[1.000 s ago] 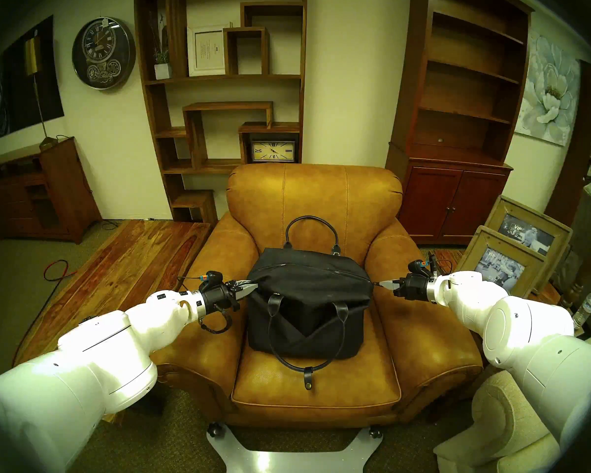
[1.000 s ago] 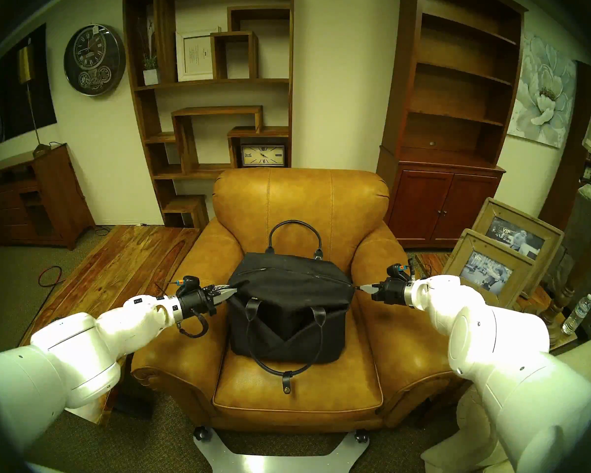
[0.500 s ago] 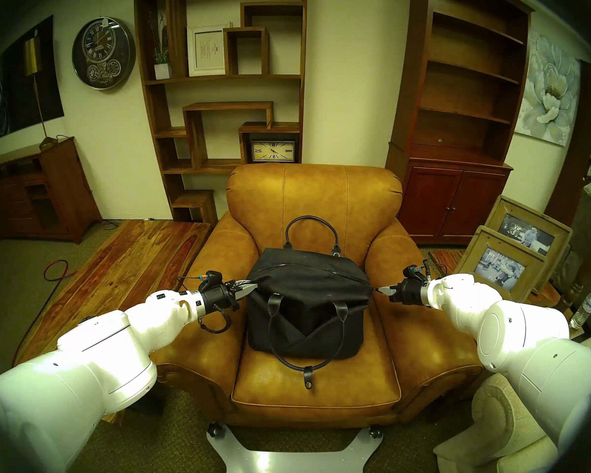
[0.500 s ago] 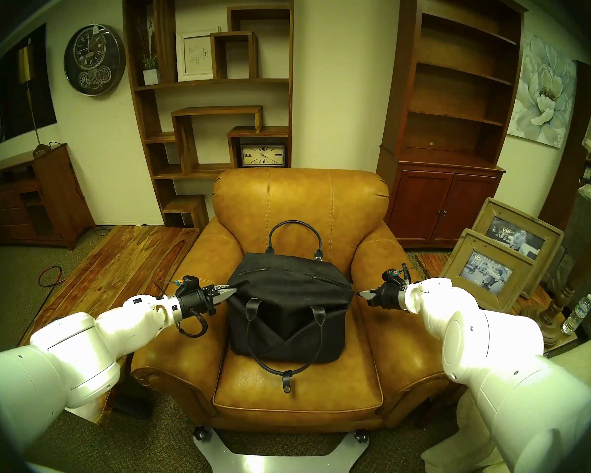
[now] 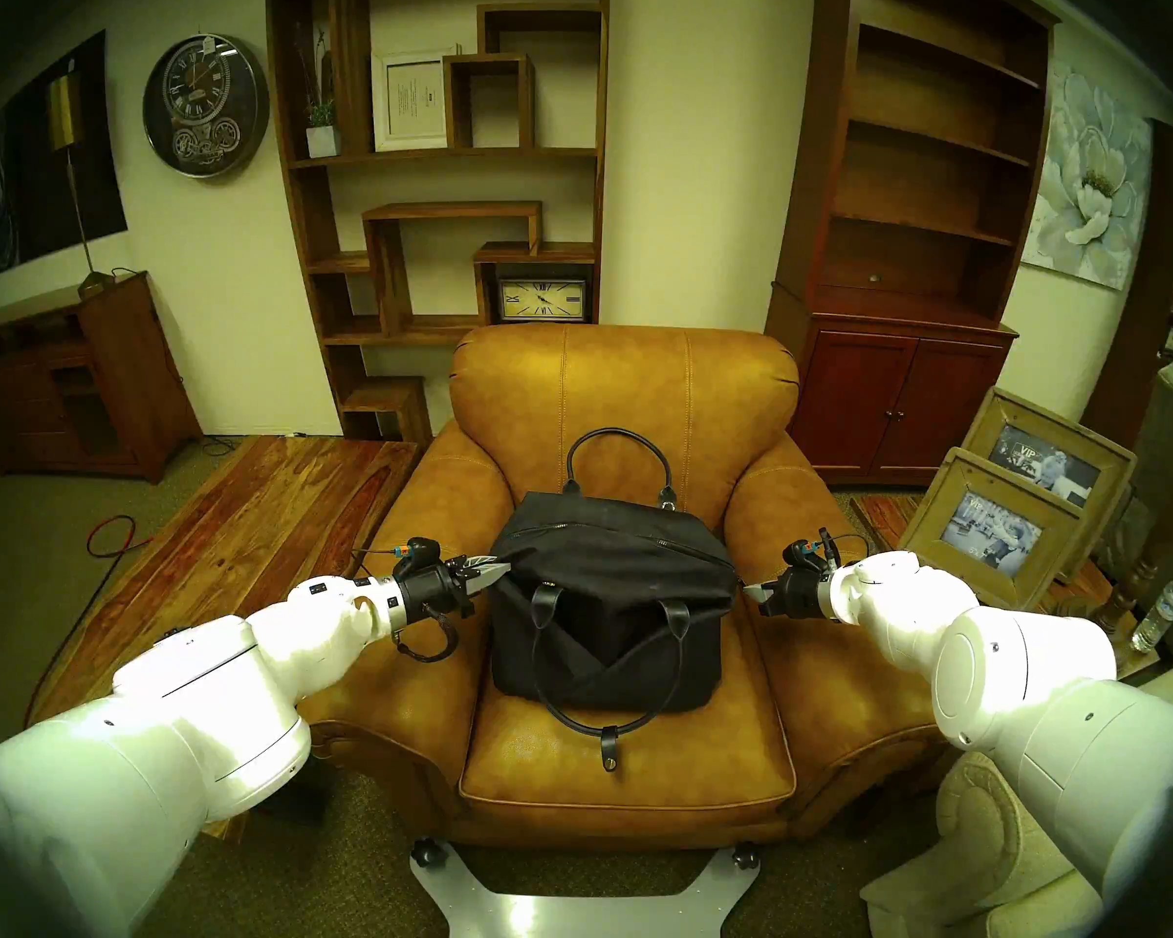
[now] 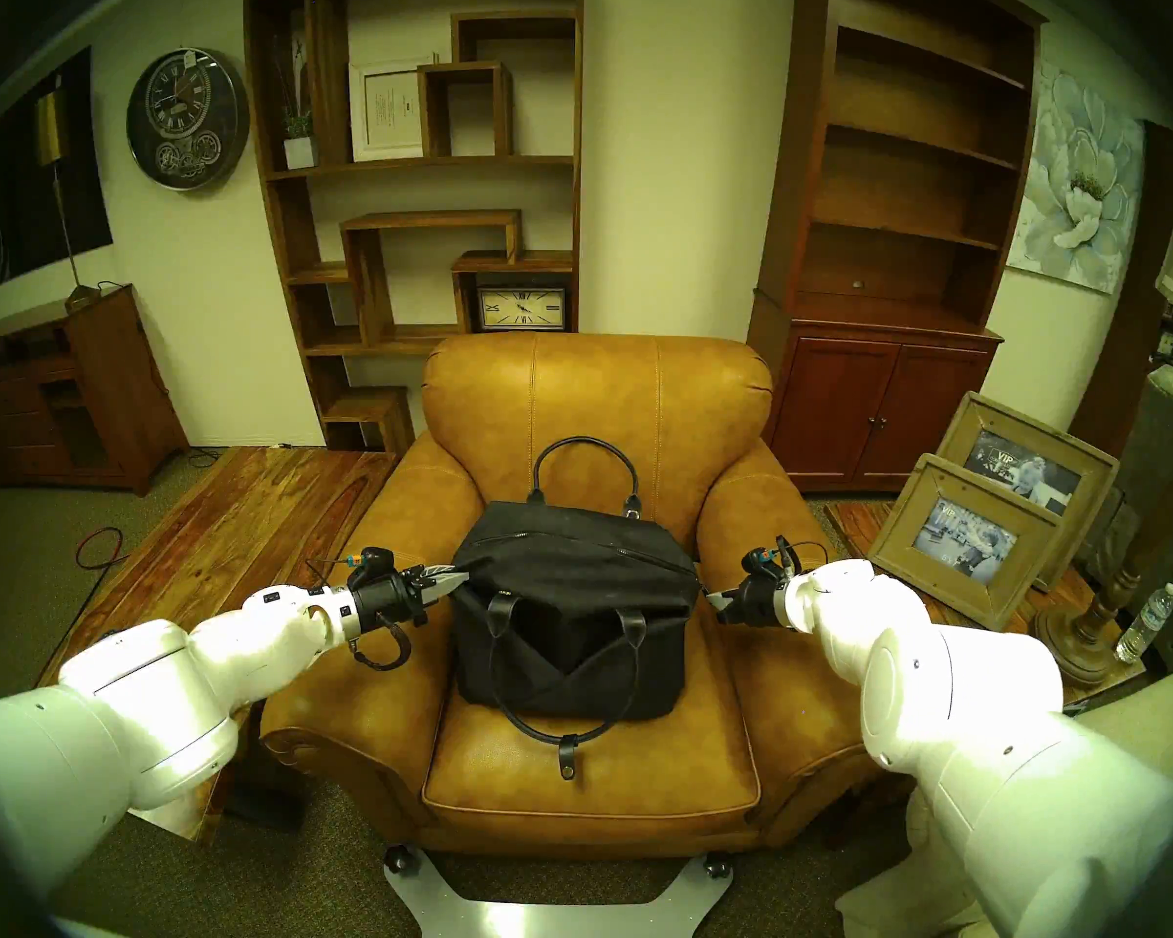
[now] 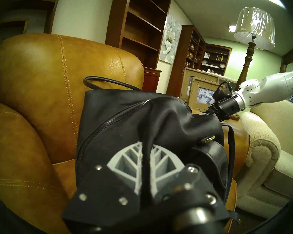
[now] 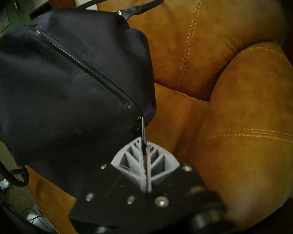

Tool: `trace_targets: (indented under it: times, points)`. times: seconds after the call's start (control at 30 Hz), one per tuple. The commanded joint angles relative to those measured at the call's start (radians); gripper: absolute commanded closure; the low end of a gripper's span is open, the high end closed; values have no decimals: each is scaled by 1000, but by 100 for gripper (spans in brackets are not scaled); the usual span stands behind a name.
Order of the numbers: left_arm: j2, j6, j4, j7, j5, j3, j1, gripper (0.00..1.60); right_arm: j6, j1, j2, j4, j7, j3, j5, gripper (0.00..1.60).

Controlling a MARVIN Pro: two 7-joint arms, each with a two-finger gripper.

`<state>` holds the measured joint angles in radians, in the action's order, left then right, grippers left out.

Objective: Close a bag with a zipper

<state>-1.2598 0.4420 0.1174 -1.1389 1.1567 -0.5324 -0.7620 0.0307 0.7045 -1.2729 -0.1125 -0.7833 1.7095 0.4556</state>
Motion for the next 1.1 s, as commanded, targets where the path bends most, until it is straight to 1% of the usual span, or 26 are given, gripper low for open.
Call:
trace_targets:
  times: [0.0,0.07,0.1,0.13,0.17,0.2,0.27,0.3,0.33,0.37,0.4,0.47,0.5,0.57,0.6,0.73,0.77,0.87,0.9,1.03,1.07]
  points:
    - [61,6,3,-33,33,-37,37,150,37,-32,46,-36,-24,-29,30,53]
    - [61,6,3,-39,33,-39,38,150,39,-35,50,-37,-29,-29,32,53]
    - [64,7,6,-48,38,-46,41,150,59,-44,57,-53,-28,-45,50,53]
    - [66,7,6,-53,38,-48,43,141,61,-52,62,-56,-38,-45,52,19]
    - [71,11,6,-63,38,-54,47,141,88,-62,67,-77,-39,-53,63,19]
    - [74,12,7,-70,37,-57,49,134,92,-68,70,-81,-49,-53,65,0]
    - [76,12,7,-74,37,-59,49,134,96,-70,71,-85,-55,-54,67,0]
    - [79,14,9,-80,40,-65,52,134,116,-78,70,-103,-50,-63,78,0]
    - [84,16,13,-91,42,-73,57,124,137,-92,67,-123,-50,-61,79,0]
    - [88,17,14,-96,41,-75,59,108,142,-97,66,-129,-57,-62,81,0]
    - [88,17,14,-96,41,-75,59,108,142,-97,66,-129,-57,-62,81,0]
    - [91,19,20,-111,44,-84,63,108,165,-103,65,-149,-60,-65,87,0]
    - [96,20,26,-124,47,-91,65,94,179,-106,64,-163,-71,-66,91,0]
    - [95,22,32,-133,49,-96,69,94,189,-110,63,-174,-66,-67,93,0]
    - [97,23,36,-142,52,-100,71,83,198,-111,63,-182,-72,-68,95,0]
    - [105,23,58,-182,68,-124,80,85,240,-119,53,-225,-85,-67,98,0]
    - [108,23,62,-190,71,-129,81,82,248,-119,51,-234,-90,-67,99,0]
    - [112,22,68,-202,74,-135,80,82,260,-118,45,-246,-96,-65,95,0]
    - [115,21,71,-210,78,-139,79,64,267,-116,43,-254,-101,-65,94,0]
    - [127,18,78,-235,88,-153,71,64,291,-107,27,-278,-117,-63,87,0]
    - [138,17,77,-245,93,-160,62,49,301,-96,18,-282,-127,-61,83,0]
